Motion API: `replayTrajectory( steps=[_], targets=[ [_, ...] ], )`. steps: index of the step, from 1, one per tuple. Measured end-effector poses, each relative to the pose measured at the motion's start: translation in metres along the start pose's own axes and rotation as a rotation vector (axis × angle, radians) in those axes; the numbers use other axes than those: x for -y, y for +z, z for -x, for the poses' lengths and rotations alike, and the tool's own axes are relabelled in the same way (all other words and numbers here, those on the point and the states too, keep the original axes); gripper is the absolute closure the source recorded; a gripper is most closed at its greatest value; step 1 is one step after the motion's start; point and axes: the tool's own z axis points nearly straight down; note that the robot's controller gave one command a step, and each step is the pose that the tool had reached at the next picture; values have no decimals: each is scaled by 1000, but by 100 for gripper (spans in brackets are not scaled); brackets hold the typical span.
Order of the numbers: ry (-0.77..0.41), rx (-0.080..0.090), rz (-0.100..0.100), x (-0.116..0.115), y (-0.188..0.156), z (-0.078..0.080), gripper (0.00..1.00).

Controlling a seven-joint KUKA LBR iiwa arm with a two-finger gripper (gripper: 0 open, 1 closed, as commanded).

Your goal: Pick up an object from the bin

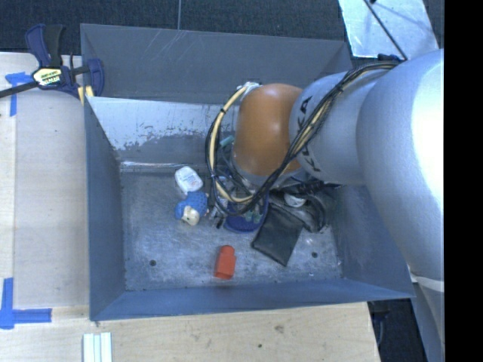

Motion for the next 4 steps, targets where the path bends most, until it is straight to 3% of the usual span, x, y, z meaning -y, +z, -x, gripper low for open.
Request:
replayTrajectory(
  steps=[1, 2, 3, 4],
  targets=[
    [84, 1, 1, 2, 0, 12, 100],
    [85, 0, 0, 2, 1, 12, 0],
    [-255, 1, 2, -54, 1, 14, 0],
    [-251, 0, 1, -53, 1, 14, 100]
  ],
)
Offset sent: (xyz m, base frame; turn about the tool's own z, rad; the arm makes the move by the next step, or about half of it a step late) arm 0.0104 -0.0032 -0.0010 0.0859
